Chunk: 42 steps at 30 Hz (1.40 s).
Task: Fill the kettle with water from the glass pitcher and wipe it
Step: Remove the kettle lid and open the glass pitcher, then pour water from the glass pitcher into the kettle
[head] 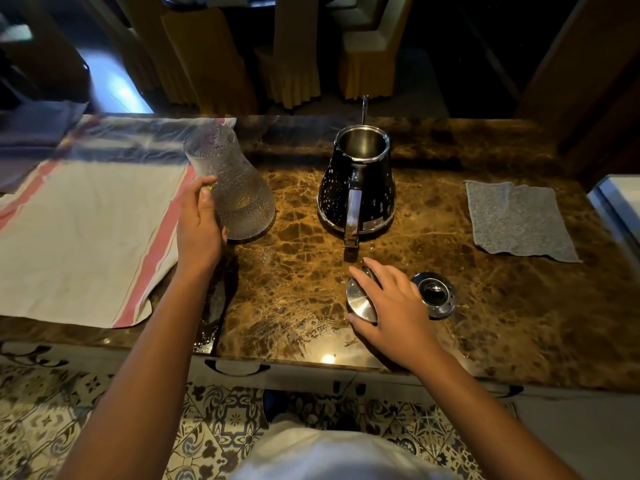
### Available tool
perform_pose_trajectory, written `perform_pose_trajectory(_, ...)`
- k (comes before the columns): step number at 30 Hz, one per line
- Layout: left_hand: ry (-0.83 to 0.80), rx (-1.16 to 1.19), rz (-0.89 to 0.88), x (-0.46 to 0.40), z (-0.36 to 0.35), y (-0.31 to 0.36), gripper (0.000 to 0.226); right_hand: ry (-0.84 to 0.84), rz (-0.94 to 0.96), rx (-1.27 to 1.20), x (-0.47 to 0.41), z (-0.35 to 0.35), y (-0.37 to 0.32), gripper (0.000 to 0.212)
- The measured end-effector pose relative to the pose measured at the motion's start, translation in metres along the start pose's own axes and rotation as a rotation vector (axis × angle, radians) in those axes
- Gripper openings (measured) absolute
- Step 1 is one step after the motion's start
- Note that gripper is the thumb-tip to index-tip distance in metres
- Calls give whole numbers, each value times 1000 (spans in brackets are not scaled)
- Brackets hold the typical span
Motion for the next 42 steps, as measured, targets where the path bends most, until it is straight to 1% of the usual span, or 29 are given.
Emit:
perform_pose_trajectory(6,-1,10,27,1,0,0,33,-47,-9,-64,-2,3,1,75)
perform_pose_trajectory(9,7,21,37,1,0,1,33,-120,9,-60,-5,7,-2,79)
perform_pose_trajectory(11,10,27,40,1,1,0,33,-138,19,-124,-8,18,-4,78)
perform_pose_trajectory(13,26,34,36,0,2,0,34,-64,-10,-287,-13,41,-4,70)
perform_pose_trajectory(16,38,55,38,0,2,0,33,147,-98,-528,-25,79,1,56)
perform_pose_trajectory(18,42,77,51,0,2,0,32,237,-165,-641,-37,94,3,51)
perform_pose_trajectory(20,41,89,52,-1,2,0,33,227,-238,-723,-53,97,3,45)
perform_pose_trajectory(23,35,97,42,-1,2,2,33,167,-326,-776,-75,89,2,33)
perform_pose_trajectory(24,35,97,35,-1,2,3,32,160,-358,-789,-80,86,3,32)
perform_pose_trajectory(26,26,106,28,-2,2,2,32,154,-411,-833,-90,78,5,40)
perform_pose_trajectory(29,15,139,30,-3,2,-2,33,105,-464,-1026,-100,65,3,58)
perform_pose_trajectory(30,14,150,38,-3,2,-2,33,94,-469,-1084,-102,62,2,58)
perform_pose_trajectory(32,21,179,44,0,3,-2,30,99,-454,-1175,-107,56,2,51)
perform_pose_trajectory(34,32,227,47,4,3,0,28,117,-442,-1245,-110,50,0,48)
perform_pose_trajectory(36,52,302,102,10,1,-2,23,143,-443,-1313,-111,45,-2,46)
perform_pose_trajectory(38,78,368,162,16,1,-7,13,175,-444,-1323,-112,42,-4,47)
perform_pose_trajectory(39,78,371,187,17,0,-9,17,190,-445,-1318,-112,41,-4,47)
perform_pose_trajectory(41,44,347,216,18,-1,-14,39,215,-451,-1322,-112,39,-4,47)
perform_pose_trajectory(42,17,352,231,17,-2,-15,47,219,-453,-1326,-112,38,-4,47)
Point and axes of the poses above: each hand's wrist, its own x-axis away from the middle knuckle, its own z-axis out of the back of the hand, y = z × x, the point moved 7 cm from there along -x, towards the middle knuckle, and after that the axes turned 11 degrees about x, right-handed, at the moved point
